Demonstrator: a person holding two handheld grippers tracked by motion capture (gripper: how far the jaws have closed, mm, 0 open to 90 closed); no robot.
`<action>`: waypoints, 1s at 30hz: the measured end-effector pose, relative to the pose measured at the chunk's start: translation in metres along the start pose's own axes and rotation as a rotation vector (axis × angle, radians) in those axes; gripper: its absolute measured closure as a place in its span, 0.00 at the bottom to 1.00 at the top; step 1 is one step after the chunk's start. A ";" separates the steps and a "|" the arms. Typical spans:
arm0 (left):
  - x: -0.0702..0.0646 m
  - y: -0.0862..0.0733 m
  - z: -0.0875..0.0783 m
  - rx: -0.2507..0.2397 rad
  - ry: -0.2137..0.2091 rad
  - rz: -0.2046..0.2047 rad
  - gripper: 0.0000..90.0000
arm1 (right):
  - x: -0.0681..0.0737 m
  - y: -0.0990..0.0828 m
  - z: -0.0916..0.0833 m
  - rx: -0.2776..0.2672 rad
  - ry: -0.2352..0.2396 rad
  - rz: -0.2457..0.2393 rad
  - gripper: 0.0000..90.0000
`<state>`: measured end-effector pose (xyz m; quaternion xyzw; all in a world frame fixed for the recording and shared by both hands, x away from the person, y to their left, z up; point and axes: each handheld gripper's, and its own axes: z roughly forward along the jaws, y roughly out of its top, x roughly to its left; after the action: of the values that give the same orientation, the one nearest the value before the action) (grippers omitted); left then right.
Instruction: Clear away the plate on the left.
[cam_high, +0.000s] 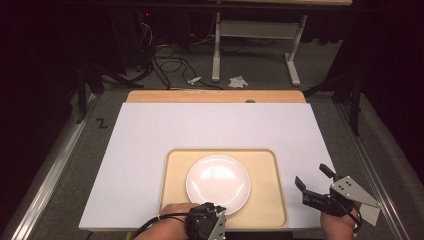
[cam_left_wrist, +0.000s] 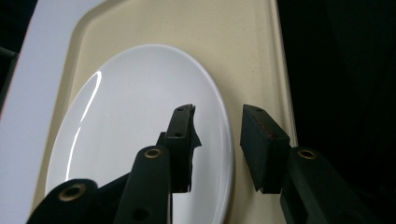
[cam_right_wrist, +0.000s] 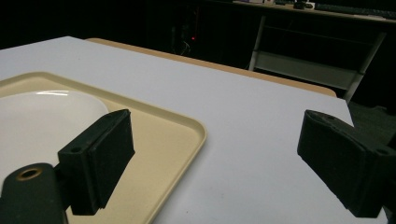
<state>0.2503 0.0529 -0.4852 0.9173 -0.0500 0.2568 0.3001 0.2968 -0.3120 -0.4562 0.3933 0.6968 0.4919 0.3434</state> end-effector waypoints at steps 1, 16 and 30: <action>0.002 -0.001 -0.001 -0.005 0.003 -0.010 0.72 | 0.000 0.000 0.000 0.000 -0.001 0.000 0.13; 0.037 -0.036 -0.024 -0.077 0.090 -0.214 0.59 | 0.000 0.001 -0.001 -0.001 -0.005 -0.002 0.13; 0.078 -0.097 -0.059 -0.192 0.153 -0.557 0.49 | 0.001 0.000 0.001 0.005 -0.002 0.001 0.13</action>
<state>0.3156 0.1704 -0.4562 0.8412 0.2021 0.2270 0.4471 0.2969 -0.3108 -0.4560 0.3950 0.6975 0.4897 0.3430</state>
